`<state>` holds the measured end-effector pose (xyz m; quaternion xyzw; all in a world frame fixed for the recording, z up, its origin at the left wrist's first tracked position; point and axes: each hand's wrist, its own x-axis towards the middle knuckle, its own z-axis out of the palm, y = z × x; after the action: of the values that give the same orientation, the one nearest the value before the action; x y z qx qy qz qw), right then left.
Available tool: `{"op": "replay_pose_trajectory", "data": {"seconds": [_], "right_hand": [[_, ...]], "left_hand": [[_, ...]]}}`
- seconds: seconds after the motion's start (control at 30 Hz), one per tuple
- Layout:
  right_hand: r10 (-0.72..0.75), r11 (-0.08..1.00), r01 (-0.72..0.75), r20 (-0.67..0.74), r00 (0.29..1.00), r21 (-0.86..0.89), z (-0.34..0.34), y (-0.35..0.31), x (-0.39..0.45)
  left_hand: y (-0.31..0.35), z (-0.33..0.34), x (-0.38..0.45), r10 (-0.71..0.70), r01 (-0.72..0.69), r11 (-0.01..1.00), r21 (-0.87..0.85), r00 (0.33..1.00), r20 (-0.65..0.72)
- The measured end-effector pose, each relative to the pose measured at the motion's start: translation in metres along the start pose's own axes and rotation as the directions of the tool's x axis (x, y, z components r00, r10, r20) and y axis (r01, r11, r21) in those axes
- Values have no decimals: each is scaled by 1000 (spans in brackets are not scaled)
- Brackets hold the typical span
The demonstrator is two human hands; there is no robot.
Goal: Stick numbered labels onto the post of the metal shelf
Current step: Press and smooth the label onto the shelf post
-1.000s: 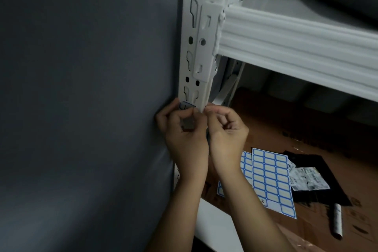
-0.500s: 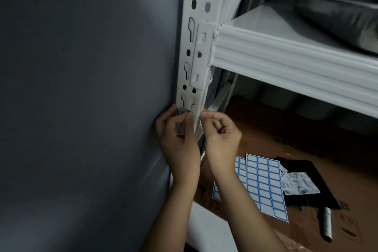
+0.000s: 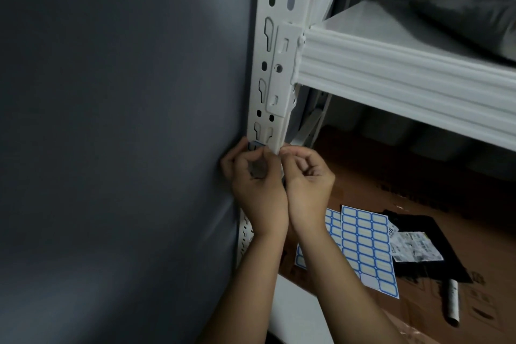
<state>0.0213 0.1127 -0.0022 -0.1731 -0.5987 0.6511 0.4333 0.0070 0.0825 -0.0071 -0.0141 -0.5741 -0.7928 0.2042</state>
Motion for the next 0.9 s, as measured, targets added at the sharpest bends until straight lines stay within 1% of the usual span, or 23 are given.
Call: {"op": "replay_pose_trajectory", "data": {"seconds": [0.17,0.4,0.67,0.9], "right_hand": [[18,1000,-18,-15,1000,4,1,-2,-2],[18,1000,-17,-55,998,13,4,-4,-2],[32,999,-32,8,999,14,-1,-3,1],[3,1000,-3,6,1000,5,-2,2,3]], "left_hand": [[3,0,4,-51,51,999,-16,999,10],[3,-4,8,-23,22,999,29,999,30],[3,-17,7,-44,45,999,-6,992,118],[3,-10,6,-28,28,1000,5,997,68]]}}
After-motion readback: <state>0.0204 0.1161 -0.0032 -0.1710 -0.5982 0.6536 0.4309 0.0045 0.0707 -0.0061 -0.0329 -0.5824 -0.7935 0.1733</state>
